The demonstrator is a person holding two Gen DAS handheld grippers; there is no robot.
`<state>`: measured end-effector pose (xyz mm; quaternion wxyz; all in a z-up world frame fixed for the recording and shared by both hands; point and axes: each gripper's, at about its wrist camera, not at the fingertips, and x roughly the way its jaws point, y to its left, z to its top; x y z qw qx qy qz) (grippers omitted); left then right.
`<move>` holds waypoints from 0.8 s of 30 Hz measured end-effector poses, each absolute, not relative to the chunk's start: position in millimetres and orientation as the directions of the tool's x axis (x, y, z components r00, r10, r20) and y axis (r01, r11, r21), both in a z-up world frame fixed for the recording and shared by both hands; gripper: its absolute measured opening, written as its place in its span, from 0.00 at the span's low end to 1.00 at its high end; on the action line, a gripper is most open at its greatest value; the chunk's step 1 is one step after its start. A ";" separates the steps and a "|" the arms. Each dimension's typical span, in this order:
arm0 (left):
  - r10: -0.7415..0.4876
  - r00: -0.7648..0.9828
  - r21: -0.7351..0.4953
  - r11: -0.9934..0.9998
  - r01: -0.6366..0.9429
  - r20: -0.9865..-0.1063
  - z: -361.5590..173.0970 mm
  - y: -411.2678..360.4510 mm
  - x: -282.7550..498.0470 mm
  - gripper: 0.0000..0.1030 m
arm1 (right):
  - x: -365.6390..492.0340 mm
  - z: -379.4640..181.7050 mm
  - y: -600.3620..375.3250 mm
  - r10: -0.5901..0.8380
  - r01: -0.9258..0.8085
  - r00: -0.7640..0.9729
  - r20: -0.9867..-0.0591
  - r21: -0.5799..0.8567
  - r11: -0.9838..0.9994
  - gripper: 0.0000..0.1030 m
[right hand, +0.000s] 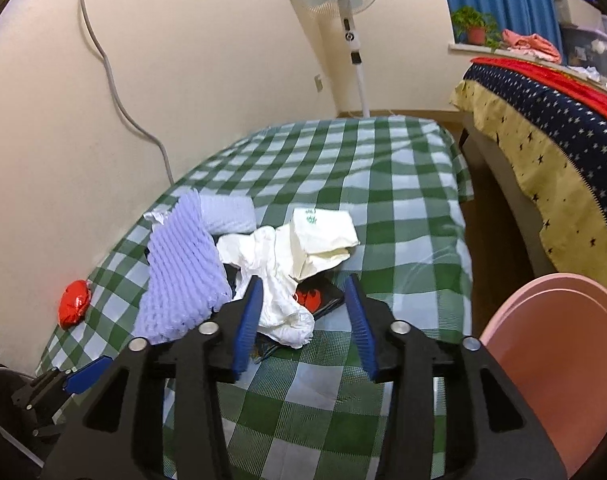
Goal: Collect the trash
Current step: 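Grasp the white tissue with the right gripper while the left grasps the clear plastic bag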
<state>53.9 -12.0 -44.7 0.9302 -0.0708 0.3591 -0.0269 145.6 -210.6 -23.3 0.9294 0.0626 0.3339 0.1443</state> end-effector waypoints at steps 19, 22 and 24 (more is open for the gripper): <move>-0.143 0.719 -0.182 0.983 0.023 -0.680 -50.4 -12.0 60.6 0.25 | 167.3 -51.0 -195.3 0.369 -0.275 0.622 -0.691 0.248 0.929 0.14; -0.144 0.719 -0.183 0.983 0.023 -0.680 -49.6 -11.9 60.6 0.22 | 163.1 -45.7 -194.1 0.369 -0.287 0.632 -0.682 0.236 0.928 0.08; -0.145 0.720 -0.186 0.982 0.022 -0.679 -48.3 -11.2 60.2 0.21 | 158.9 -39.8 -195.0 0.364 -0.288 0.643 -0.674 0.228 0.930 0.07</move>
